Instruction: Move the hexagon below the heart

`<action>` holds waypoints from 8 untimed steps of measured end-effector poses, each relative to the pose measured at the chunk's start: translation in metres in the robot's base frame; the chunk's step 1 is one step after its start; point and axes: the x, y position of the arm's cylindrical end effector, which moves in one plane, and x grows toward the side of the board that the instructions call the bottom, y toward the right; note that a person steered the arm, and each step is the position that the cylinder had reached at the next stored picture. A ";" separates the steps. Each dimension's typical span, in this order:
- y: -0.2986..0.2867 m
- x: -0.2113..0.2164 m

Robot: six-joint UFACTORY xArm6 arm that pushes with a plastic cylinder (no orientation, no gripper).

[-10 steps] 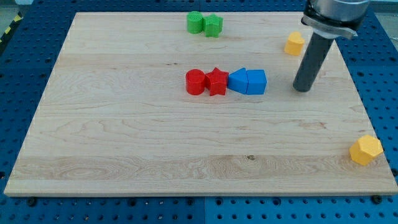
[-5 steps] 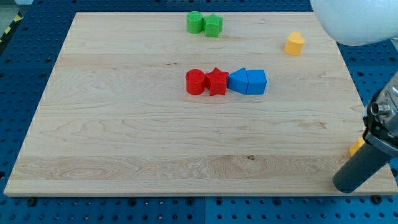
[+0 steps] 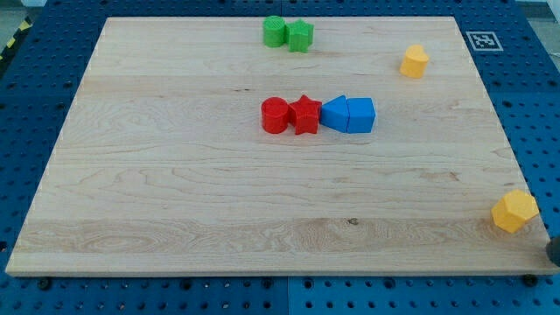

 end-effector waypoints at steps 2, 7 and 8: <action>-0.020 -0.027; -0.034 -0.055; -0.038 -0.063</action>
